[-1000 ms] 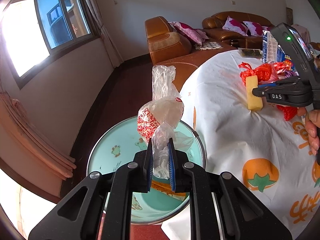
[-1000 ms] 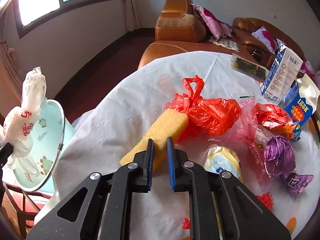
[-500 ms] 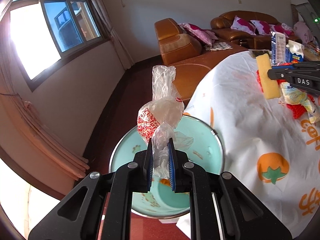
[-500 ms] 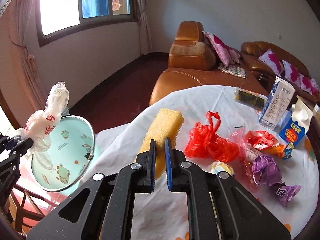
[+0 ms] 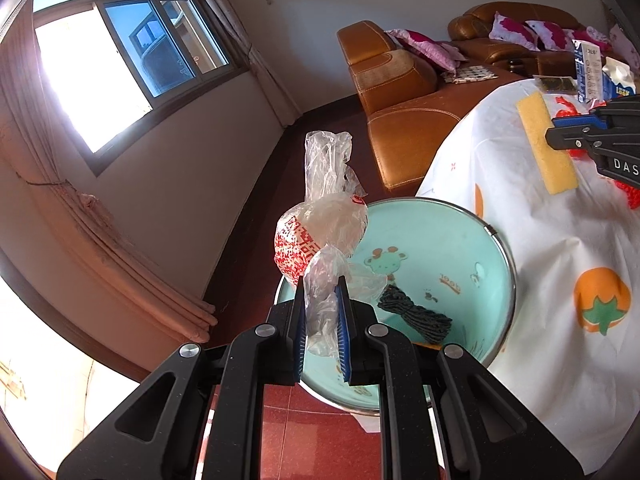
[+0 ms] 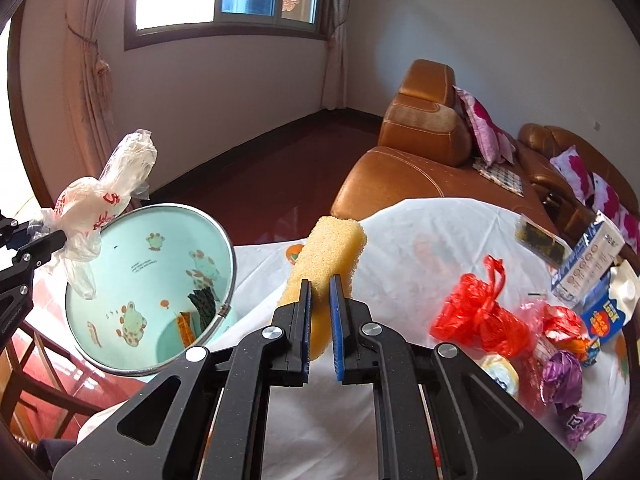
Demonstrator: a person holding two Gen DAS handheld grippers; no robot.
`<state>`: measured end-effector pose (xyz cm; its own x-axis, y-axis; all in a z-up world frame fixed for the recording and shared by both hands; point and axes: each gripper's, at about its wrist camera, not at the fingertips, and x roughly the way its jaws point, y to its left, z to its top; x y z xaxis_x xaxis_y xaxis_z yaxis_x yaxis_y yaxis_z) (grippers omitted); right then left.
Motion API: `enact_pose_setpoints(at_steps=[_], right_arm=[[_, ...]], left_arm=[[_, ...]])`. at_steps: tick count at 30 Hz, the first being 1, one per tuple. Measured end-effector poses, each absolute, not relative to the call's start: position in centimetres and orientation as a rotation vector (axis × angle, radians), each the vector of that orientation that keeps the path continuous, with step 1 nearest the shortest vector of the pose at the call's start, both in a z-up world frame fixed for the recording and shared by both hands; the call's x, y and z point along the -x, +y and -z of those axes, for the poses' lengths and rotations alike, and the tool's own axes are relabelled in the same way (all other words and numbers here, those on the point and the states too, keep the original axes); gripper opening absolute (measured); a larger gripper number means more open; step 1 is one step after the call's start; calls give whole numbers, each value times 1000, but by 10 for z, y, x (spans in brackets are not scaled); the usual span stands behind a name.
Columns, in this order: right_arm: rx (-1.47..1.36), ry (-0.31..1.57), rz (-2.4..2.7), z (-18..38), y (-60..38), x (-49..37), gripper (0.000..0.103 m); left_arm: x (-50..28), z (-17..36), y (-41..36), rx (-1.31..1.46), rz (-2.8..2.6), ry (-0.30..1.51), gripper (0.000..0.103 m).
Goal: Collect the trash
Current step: 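Carry the yellow sponge over the bin and open both tools to drop items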
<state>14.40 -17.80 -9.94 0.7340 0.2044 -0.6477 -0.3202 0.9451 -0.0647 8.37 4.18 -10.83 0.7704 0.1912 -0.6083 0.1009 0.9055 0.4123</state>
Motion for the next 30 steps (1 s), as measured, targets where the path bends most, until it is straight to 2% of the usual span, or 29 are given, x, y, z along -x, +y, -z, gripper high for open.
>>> enact_pose_setpoints(at_steps=[30], right_arm=[[367,649,-480,105,-99,-139,10]], left_arm=[[-90,117,59,-545,-138,719,13]])
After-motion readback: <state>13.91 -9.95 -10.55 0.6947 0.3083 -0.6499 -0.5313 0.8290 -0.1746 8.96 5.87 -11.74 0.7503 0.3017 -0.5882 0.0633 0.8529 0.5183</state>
